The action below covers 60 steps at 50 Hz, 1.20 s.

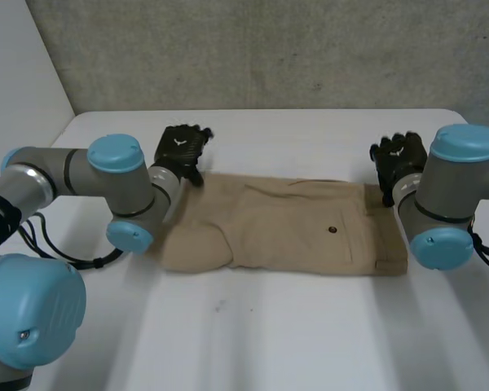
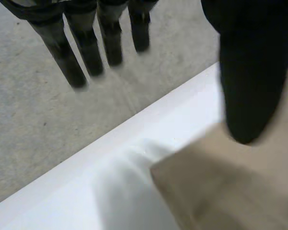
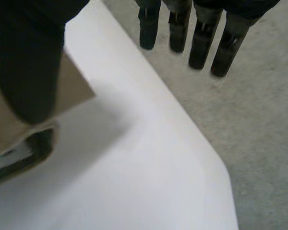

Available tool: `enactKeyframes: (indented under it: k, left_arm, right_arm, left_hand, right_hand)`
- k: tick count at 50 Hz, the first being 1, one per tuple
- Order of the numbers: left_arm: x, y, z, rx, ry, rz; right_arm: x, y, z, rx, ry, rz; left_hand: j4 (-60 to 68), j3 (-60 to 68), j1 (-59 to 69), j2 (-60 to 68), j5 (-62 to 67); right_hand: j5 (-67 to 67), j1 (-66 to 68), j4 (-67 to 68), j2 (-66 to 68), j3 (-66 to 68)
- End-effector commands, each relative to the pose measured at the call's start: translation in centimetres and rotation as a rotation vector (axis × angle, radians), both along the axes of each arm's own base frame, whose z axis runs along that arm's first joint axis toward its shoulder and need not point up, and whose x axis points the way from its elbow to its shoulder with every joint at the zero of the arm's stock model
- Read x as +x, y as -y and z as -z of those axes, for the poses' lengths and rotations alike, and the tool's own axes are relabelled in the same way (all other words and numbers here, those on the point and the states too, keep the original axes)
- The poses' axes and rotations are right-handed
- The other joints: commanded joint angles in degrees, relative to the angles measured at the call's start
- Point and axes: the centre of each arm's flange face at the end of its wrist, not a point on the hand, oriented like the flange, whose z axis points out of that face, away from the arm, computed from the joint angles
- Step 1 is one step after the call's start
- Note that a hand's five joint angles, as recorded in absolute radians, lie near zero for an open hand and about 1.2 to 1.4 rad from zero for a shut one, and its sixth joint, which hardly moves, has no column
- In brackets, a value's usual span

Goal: Fold the shorts.

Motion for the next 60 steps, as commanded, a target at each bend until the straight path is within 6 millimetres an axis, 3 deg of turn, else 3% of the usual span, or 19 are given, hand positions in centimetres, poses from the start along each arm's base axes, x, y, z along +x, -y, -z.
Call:
enactKeyframes:
  k: [1, 5, 9, 13, 19, 24, 34, 38, 39, 48, 53, 57, 60]
  left_arm:
    - [-0.4, -0.5, -2.1, -0.062, -0.036, 0.002]
    - [0.4, -1.5, -5.5, -0.084, -0.053, -0.031]
    - [1.4, -3.6, -6.9, -0.059, -0.042, -0.032]
    - [2.3, -6.3, -7.5, -0.016, -0.024, -0.026]
    - [3.5, -9.8, -6.7, 0.063, 0.011, -0.016]
    - [4.6, -12.2, -6.3, 0.125, 0.013, -0.021]
    - [5.5, -13.9, -5.2, 0.209, -0.028, -0.031]
    - [5.5, -14.0, -5.1, 0.213, -0.028, -0.031]
    - [5.5, -14.0, -5.1, 0.213, -0.028, -0.033]
    - [5.3, -14.7, -6.3, 0.194, -0.036, -0.019]
    - [5.7, -15.4, -7.3, 0.176, -0.045, -0.015]
    - [6.1, -15.9, -8.0, 0.164, -0.052, -0.019]
    - [6.4, -16.3, -8.2, 0.164, -0.053, -0.022]
  right_arm:
    - [-0.2, -0.4, -6.2, -0.168, 0.174, 0.027]
    - [-0.8, -1.9, -9.0, -0.194, 0.217, 0.008]
    - [-1.0, -4.8, -9.1, -0.107, 0.196, -0.073]
    - [-1.8, -7.3, -7.2, 0.053, 0.18, -0.126]
    - [-4.1, -10.4, -3.8, 0.265, 0.225, -0.109]
    - [-5.1, -11.3, -1.3, 0.313, 0.247, -0.093]
    - [-5.6, -10.4, 3.2, 0.335, 0.247, -0.085]
    - [-5.6, -9.5, 4.2, 0.338, 0.243, -0.079]
    - [-5.9, -9.0, 4.3, 0.329, 0.245, -0.067]
    - [-9.7, -6.8, 1.2, 0.236, 0.257, 0.043]
    - [-13.0, -5.8, -0.9, 0.212, 0.203, 0.115]
    - [-14.0, -5.3, -2.0, 0.218, 0.114, 0.129]
    - [-13.1, -5.1, -3.4, 0.196, 0.037, 0.084]
  left_hand:
    - [-16.9, -15.9, -9.4, -15.8, -15.2]
    - [-16.9, -15.9, -9.4, -15.8, -15.2]
    - [-16.9, -15.9, -9.4, -15.8, -15.2]
    - [-16.9, -15.9, -9.4, -15.8, -15.2]
    - [-16.9, -15.9, -9.4, -15.8, -15.2]
    - [-16.9, -15.9, -9.4, -15.8, -15.2]
    - [-16.9, -15.9, -9.4, -15.8, -15.2]
    - [-16.9, -15.9, -9.4, -15.8, -15.2]
    - [-16.9, -15.9, -9.4, -15.8, -15.2]
    - [-16.9, -15.9, -9.4, -15.8, -15.2]
    - [-16.9, -15.9, -9.4, -15.8, -15.2]
    - [-16.9, -15.9, -9.4, -15.8, -15.2]
    - [-16.9, -15.9, -9.4, -15.8, -15.2]
  right_hand:
    - [-6.5, -2.2, -5.3, -4.9, -5.1]
    - [-6.5, -2.2, -5.3, -4.9, -5.1]
    - [-6.5, -2.2, -5.3, -4.9, -5.1]
    - [-0.1, 4.2, 1.2, 1.5, 1.3]
    - [5.5, 9.8, 6.7, 7.1, 6.9]
    - [12.4, 16.7, 13.6, 14.0, 13.8]
    - [15.9, 20.2, 17.2, 17.5, 17.3]
    - [39.7, 44.0, 41.0, 41.3, 41.1]
    - [63.2, 67.5, 64.5, 64.8, 64.6]
    - [63.5, 67.8, 64.7, 65.1, 64.9]
    - [63.5, 67.8, 64.7, 65.1, 64.9]
    - [63.5, 67.8, 64.7, 65.1, 64.9]
    - [63.5, 67.8, 64.7, 65.1, 64.9]
